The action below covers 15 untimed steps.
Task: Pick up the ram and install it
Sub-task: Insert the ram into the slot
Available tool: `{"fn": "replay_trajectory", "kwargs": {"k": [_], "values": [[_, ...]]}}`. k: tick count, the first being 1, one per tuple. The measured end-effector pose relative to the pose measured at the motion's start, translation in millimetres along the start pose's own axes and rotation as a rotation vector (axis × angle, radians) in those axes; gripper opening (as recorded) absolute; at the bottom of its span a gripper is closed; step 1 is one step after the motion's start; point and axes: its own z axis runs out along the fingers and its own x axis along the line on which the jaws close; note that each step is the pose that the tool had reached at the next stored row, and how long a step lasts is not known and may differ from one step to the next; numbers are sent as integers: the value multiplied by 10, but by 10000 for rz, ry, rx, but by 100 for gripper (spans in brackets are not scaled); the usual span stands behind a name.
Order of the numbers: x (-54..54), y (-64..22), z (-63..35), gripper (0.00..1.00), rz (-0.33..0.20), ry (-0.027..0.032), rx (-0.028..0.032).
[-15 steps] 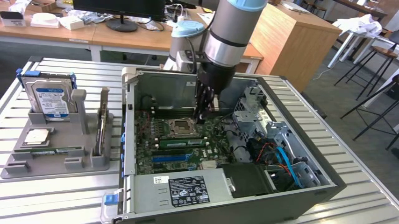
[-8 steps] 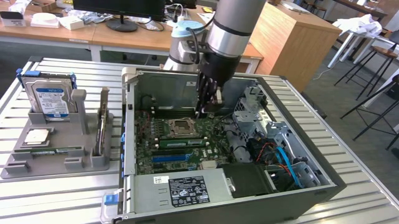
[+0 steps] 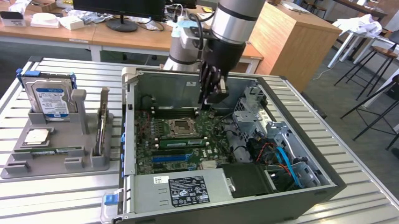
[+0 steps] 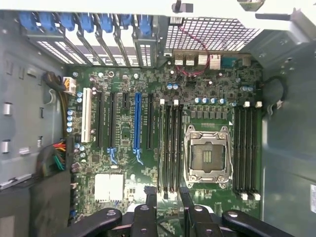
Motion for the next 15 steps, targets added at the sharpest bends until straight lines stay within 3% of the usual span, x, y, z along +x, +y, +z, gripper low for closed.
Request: {"fn": "replay_trajectory", "kwargs": {"k": [9,15], "values": [[-5,10,-249,31,0,-1,0],[-5,11,-265,31,0,-1,0]]}}
